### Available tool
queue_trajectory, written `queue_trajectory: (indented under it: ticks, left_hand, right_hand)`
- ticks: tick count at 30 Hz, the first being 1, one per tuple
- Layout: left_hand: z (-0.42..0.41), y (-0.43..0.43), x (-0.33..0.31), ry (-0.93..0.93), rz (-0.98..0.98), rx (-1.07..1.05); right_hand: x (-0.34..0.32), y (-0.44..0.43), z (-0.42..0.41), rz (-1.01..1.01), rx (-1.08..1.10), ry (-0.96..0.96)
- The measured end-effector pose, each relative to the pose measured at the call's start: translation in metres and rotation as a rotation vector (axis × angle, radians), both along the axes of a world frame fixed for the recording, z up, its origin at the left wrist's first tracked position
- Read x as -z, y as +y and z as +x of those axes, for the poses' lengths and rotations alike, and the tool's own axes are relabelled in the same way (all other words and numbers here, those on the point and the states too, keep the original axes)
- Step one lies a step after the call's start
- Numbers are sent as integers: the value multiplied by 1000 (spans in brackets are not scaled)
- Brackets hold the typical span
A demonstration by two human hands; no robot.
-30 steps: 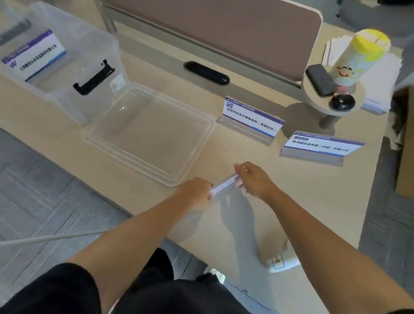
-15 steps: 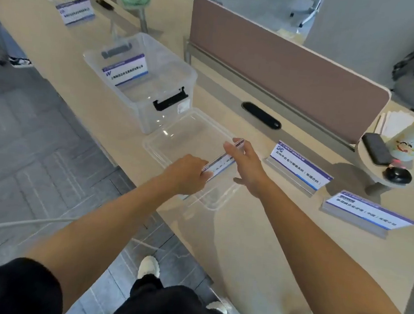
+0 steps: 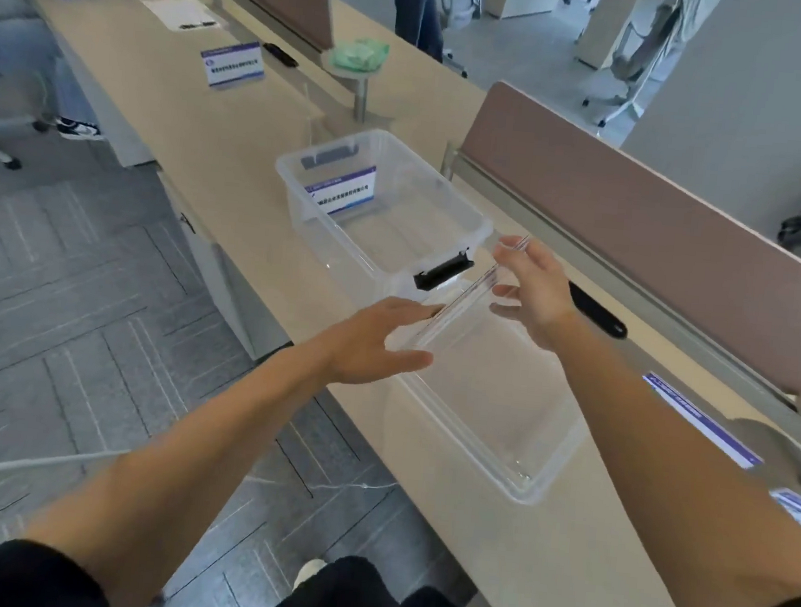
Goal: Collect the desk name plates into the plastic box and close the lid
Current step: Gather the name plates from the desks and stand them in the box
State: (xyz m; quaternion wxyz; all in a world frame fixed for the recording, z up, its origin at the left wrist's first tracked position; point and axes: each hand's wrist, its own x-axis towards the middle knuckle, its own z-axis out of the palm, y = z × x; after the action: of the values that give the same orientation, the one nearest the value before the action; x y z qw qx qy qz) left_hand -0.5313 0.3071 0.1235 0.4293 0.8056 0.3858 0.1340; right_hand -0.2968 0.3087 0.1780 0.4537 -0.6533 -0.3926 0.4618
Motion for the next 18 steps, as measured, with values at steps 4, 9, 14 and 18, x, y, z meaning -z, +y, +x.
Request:
queue_trajectory:
  ticks: [4,9,14,18]
  left_hand:
    - [-14,22,-5,-69,134,-7]
    - [-18,63,-17,-15,181,-3]
    - [-12,97,-24,182,469,71]
    - [-11,125,-27,203,564,77]
  right_hand:
    - [-10,32,-14,-4,-32,73]
    - [-7,81,-18,-30,-43,99]
    - [6,136,-14,-59,-28,190]
    - [8,175,-20,-60,-83,239]
